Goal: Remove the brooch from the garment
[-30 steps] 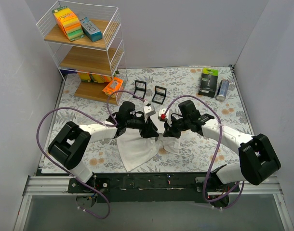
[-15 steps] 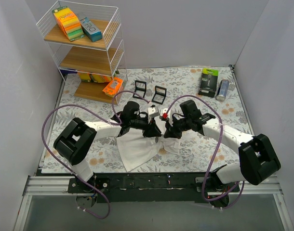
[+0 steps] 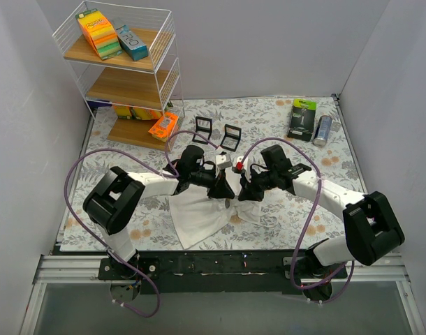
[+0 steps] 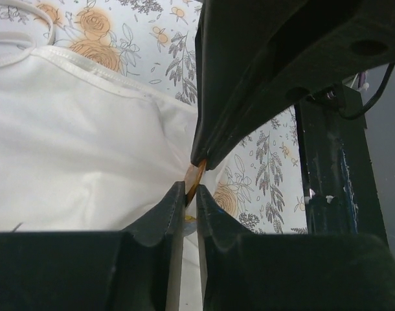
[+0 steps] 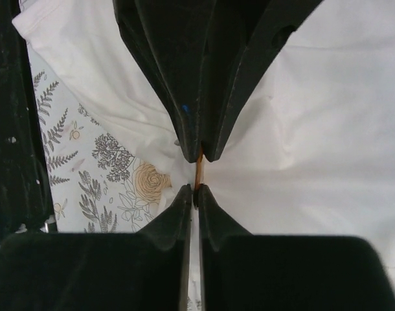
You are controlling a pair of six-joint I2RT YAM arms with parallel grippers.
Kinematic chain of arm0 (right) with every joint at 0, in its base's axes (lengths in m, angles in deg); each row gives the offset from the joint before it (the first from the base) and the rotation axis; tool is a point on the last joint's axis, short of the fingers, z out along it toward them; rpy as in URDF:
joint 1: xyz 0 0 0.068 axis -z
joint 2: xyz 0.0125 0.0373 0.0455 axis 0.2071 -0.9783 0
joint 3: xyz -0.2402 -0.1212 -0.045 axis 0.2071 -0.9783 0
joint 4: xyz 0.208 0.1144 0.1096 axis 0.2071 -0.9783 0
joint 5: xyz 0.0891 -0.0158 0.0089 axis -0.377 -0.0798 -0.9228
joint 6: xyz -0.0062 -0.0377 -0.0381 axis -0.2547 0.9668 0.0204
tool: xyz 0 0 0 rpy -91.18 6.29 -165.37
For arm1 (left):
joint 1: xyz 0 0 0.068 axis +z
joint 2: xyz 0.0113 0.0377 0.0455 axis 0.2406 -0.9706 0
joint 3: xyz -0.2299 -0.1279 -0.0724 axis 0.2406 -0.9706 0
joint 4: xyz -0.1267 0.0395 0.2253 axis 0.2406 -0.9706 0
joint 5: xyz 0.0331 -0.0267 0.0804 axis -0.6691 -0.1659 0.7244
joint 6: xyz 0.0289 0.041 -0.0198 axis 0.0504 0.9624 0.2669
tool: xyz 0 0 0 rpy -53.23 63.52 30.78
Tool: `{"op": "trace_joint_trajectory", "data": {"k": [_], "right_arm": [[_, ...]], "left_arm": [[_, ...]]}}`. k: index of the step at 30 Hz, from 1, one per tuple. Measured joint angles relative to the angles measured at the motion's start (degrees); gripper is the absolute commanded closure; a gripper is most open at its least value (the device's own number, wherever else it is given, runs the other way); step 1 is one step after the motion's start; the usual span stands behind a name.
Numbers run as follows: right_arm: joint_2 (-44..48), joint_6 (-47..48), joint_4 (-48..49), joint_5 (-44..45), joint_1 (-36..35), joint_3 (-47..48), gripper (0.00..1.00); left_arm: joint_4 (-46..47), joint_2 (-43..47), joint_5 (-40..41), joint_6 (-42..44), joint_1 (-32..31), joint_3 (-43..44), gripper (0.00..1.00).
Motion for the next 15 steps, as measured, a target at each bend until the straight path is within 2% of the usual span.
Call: {"op": "trace_joint_trajectory", "data": {"k": [3,9,10,12,15], "right_arm": [[-0.22,-2.38,0.42,1.86,0.79,0.15,0.6],[0.22,-9.42,2.71,7.72,4.7,0.72,0.52],[0.52,-10.14,3.13,8.02,4.96,0.7,0.47],[0.98,-12.39,4.55,7.93,4.98,0.68,0.42],[0.83,-14.49,6.45,7.52,4.76,0.55,0.43]], "left_arm": [[-0.44,-0.24,1.25,-1.27,0.09,0.26,1.0],[-1.84,2.67,10.71,-3.19,-1.07,-0.07,1.0],[-1.95,4.02,12.07,-3.56,-1.22,-0.35,1.0],[-2.03,6.67,14.21,-4.37,-1.27,-0.7,1.0],[-1.92,9.2,16.87,-6.05,-1.27,-0.74,1.0]]}}
